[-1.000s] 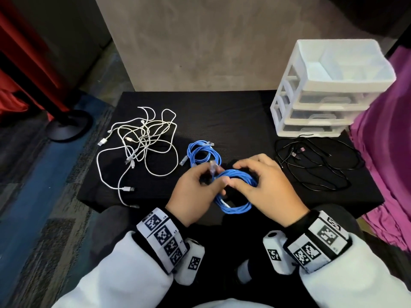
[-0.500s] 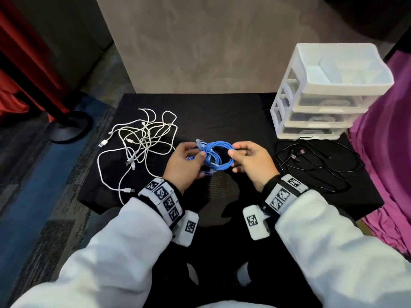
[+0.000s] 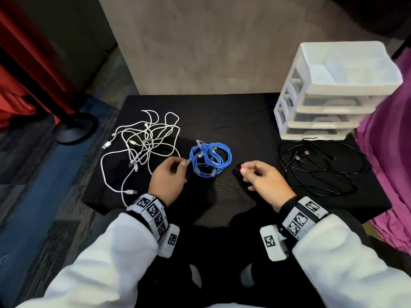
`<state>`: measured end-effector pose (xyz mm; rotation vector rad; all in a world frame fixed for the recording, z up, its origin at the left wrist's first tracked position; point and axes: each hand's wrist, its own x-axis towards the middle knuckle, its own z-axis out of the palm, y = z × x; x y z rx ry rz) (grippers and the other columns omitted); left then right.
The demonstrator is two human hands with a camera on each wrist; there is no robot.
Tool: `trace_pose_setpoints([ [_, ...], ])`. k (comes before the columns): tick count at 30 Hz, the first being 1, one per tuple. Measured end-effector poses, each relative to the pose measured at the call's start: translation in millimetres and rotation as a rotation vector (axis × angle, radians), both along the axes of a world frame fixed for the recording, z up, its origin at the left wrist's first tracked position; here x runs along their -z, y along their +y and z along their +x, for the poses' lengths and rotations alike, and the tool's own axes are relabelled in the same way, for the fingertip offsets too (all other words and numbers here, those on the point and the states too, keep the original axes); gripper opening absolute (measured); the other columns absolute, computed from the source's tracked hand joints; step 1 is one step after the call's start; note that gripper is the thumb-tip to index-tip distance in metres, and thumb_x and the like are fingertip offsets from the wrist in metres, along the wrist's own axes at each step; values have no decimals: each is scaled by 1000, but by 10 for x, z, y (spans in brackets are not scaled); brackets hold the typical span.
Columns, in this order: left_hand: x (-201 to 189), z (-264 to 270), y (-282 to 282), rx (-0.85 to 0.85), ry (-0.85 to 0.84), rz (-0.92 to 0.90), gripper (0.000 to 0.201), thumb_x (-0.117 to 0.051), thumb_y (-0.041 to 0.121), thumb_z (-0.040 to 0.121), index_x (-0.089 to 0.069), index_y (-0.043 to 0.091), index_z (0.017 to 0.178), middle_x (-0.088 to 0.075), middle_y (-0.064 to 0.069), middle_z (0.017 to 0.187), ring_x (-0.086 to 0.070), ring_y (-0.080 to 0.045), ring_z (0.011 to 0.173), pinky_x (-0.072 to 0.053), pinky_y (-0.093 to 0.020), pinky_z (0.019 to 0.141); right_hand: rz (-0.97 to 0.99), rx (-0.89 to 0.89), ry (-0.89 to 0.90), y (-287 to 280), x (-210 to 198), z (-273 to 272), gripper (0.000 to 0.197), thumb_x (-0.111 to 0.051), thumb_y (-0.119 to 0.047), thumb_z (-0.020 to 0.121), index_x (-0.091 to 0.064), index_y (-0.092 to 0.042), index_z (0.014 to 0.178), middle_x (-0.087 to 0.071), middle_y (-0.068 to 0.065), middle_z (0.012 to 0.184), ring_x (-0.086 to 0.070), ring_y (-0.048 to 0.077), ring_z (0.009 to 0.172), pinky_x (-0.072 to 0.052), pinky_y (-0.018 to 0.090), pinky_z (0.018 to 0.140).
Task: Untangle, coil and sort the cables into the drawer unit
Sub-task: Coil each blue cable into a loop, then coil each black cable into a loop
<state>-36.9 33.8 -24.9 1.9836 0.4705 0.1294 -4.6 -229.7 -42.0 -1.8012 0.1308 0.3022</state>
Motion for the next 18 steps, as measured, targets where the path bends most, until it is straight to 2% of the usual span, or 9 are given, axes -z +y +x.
trace_pose_setpoints([
  [4, -52, -190, -18, 13, -82, 109, 9, -63, 29, 97, -71, 30, 95, -71, 5, 77, -61, -6, 64, -49, -18, 65, -320, -52, -210, -418, -51, -164, 3, -75, -29, 94, -75, -27, 91, -74, -10, 90, -69, 13, 88, -54, 35, 89],
  [6, -85, -263, -134, 58, -121, 96, 9, -63, 26, 98, -72, 27, 96, -72, 5, 80, -62, -12, 68, -47, -12, 64, -581, -23, -320, -644, -114, -191, 7, -78, -28, 90, -74, -26, 95, -68, -6, 97, -67, 22, 93, -53, 39, 93],
  [7, -82, -279, -203, 94, -130, 68, 9, -63, 26, 98, -72, 27, 96, -72, 4, 79, -62, -15, 69, -50, -17, 66, -693, -30, -321, -751, -149, -182, 15, -79, -29, 88, -74, -24, 102, -65, -1, 103, -65, 28, 99, -53, 42, 95],
  [9, -32, -273, -362, 169, -117, 10, 9, -63, 29, 98, -72, 30, 96, -71, 3, 78, -61, -19, 65, -54, -30, 69, -863, -79, -170, -936, -203, -138, 38, -80, -35, 88, -67, -23, 121, -57, 7, 118, -58, 37, 115, -50, 44, 101],
  [11, 23, -258, -540, 237, -99, -30, 10, -62, 32, 97, -71, 33, 97, -70, 12, 78, -59, -9, 62, -54, -33, 71, -970, -147, 5, -1069, -176, -96, 50, -80, -39, 87, -60, -25, 131, -53, 9, 128, -51, 38, 125, -47, 46, 106],
  [13, 39, -264, -718, 307, -81, -51, 11, -60, 33, 97, -70, 35, 96, -71, 13, 79, -60, -6, 64, -55, -34, 73, -1009, -191, 34, -1136, -79, -65, 36, -78, -34, 88, -63, -28, 120, -55, 5, 122, -49, 37, 124, -47, 46, 105],
  [15, 32, -292, -863, 375, -44, -93, 12, -59, 31, 99, -70, 33, 95, -71, 7, 80, -61, -8, 63, -55, -36, 71, -1019, -169, 3, -1151, -41, -53, 15, -73, -24, 88, -63, -34, 89, -51, -2, 103, -51, 36, 117, -49, 46, 99],
  [16, 17, -308, -918, 401, -20, -107, 12, -59, 30, 100, -70, 32, 95, -71, 5, 81, -62, -9, 63, -56, -37, 71, -1022, -165, -4, -1161, -28, -44, 21, -70, -20, 88, -59, -35, 78, -48, -6, 95, -51, 35, 113, -50, 45, 97],
  [18, -23, -335, -1006, 441, 26, -125, 13, -58, 29, 101, -70, 30, 95, -72, 1, 86, -63, -8, 63, -56, -33, 70, -1003, -174, -34, -1145, -35, -28, 26, -65, -16, 87, -56, -35, 71, -46, -8, 90, -52, 34, 107, -49, 41, 94],
])
